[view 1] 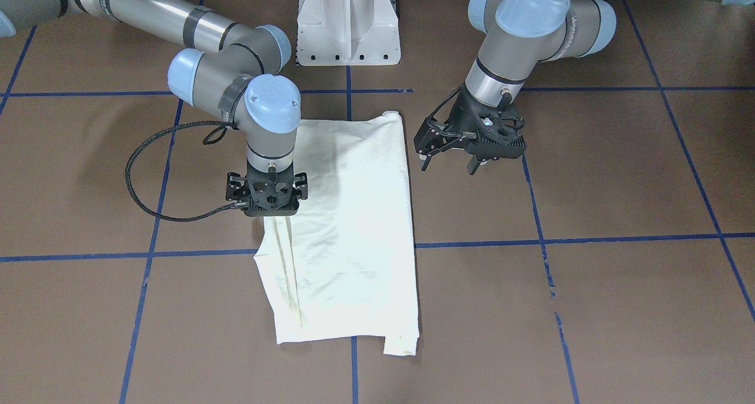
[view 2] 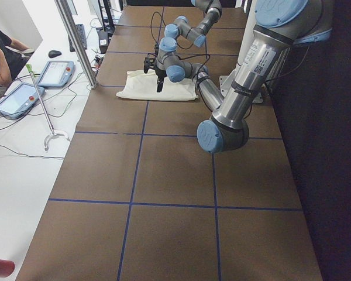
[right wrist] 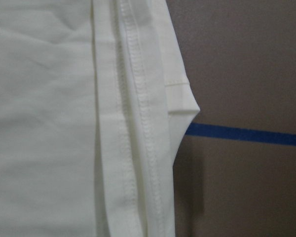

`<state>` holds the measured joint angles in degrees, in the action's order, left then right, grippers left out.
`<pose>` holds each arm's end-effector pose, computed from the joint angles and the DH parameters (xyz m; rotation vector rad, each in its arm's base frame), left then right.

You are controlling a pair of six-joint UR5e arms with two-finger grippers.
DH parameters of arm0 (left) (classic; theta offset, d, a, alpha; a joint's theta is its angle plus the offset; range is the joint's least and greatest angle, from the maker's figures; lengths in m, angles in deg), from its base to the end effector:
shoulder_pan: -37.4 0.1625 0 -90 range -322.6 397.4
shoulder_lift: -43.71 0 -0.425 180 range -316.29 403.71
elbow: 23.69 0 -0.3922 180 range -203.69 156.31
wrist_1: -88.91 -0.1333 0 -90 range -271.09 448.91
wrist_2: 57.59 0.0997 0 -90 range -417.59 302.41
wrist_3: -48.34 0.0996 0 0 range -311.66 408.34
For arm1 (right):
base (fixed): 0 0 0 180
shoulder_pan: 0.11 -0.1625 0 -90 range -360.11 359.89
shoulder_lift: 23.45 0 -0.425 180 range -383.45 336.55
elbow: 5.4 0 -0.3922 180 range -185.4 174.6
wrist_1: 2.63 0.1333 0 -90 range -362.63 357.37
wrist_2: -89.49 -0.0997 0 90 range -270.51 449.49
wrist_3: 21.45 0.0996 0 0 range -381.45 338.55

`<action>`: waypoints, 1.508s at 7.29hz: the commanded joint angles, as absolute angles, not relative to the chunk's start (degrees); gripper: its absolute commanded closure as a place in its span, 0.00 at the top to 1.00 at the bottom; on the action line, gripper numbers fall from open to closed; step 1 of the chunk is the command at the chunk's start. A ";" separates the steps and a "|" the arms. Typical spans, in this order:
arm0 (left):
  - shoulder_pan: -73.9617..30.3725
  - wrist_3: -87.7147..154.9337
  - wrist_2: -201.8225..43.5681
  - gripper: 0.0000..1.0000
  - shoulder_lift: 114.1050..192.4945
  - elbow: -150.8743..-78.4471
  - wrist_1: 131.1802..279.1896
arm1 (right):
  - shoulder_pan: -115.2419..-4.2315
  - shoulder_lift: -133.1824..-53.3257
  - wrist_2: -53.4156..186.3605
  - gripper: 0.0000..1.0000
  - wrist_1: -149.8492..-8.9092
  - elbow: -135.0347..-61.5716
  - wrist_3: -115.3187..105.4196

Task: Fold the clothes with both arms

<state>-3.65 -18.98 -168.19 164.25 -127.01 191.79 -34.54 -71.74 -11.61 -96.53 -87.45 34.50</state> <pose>0.4116 -0.4887 0.2246 0.2369 1.0048 -0.1137 -0.5491 -0.5148 0.2969 0.1358 -0.5360 -0.0440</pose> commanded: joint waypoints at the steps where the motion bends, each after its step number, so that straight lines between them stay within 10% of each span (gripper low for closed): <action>1: -3.64 -18.90 -168.16 1.00 164.55 -126.35 191.91 | -35.44 -71.26 -12.10 1.00 -95.53 -85.47 33.57; 11: -2.51 -22.91 -168.34 1.00 164.64 -125.38 194.20 | -42.99 -74.42 -20.60 1.00 -95.35 -90.35 25.21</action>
